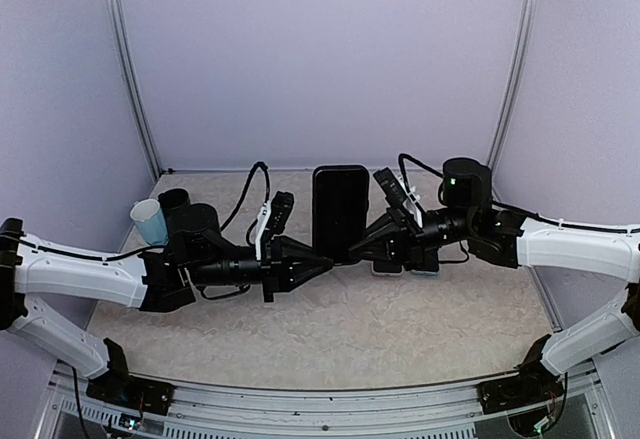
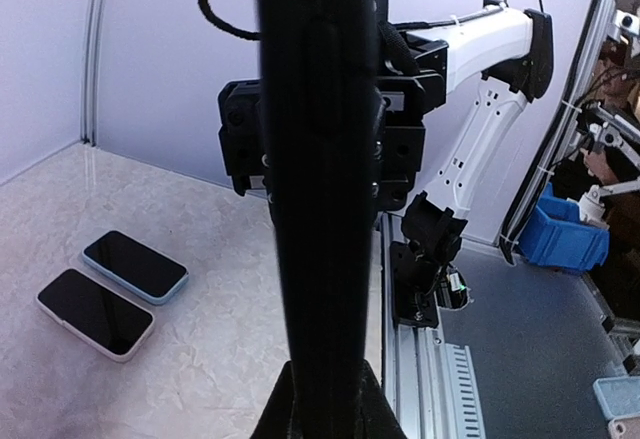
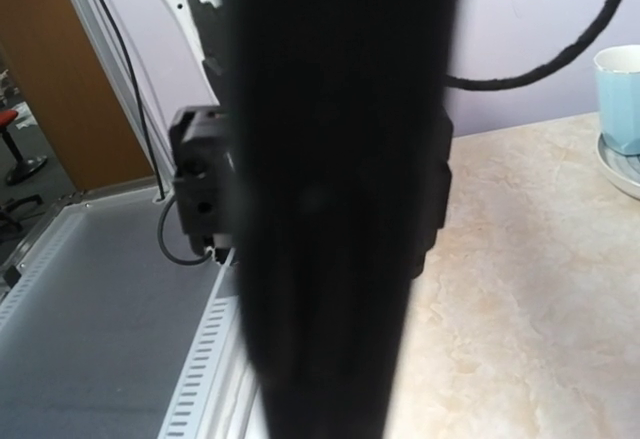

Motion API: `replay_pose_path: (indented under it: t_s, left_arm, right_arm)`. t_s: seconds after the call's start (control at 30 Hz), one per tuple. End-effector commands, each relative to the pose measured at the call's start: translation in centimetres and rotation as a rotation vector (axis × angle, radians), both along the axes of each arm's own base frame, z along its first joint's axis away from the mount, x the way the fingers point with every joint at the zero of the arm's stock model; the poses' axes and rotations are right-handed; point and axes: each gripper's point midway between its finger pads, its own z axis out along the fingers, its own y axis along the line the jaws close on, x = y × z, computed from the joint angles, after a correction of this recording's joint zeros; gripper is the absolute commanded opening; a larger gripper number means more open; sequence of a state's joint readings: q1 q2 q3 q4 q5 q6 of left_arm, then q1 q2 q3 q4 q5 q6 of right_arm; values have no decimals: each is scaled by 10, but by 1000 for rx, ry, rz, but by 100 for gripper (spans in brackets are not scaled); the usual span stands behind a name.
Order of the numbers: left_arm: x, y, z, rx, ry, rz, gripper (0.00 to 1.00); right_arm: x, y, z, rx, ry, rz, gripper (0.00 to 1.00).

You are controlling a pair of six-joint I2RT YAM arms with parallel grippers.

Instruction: Put the phone into the phone case

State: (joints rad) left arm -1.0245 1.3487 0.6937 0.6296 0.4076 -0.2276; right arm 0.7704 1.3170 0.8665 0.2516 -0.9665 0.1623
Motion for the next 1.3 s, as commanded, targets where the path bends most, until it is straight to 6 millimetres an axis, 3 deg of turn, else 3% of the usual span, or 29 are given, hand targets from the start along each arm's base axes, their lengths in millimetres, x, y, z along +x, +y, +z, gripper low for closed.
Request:
replay_pose_path:
  t_s: [0.0,0.07,0.2,0.27,0.37,0.53,0.57,0.6,0.63,0.77,0.87,0.97,1.1,1.27]
  left_arm:
    - [5,8,14,-30,-44,43,42]
    - [7,12,23,-50,-60,60,47]
    - [15,15,42,-79,-86,95,45]
    - [15,11,44,-75,-88,84,36]
    - [16,4,43,-63,-68,65,1]
    - [21,5,33,-44,-45,90,0]
    - [24,8,32,-39,-38,115,22]
    - [29,11,28,-29,-27,143,55]
    - [35,16,26,-21,-21,181,70]
    - [73,51,5,38,44,444,94]
    - [102,86,-11,89,104,663,99]
    - [117,110,-27,127,162,784,99]
    - [121,120,-44,151,218,819,99]
    - [131,125,-73,188,303,856,99]
  right_arm:
    - [-9,-3,14,36,-43,24,0]
    - [-10,-3,11,30,-37,30,0]
    - [-10,-3,6,26,-22,32,0]
    - [-10,-3,7,29,-22,33,0]
    - [-10,-2,8,29,-23,34,0]
    - [-5,0,8,18,-5,15,0]
    - [0,2,6,3,10,-12,0]
    - [6,3,4,-14,30,-43,0]
    - [16,5,-2,-40,60,-84,0]
    - [53,6,-28,-103,252,-231,0]
    - [80,3,-64,-141,421,-320,0]
    - [100,7,-97,-173,565,-329,0]
    - [121,22,-131,-220,632,-333,0]
    - [146,26,-163,-235,704,-367,0]
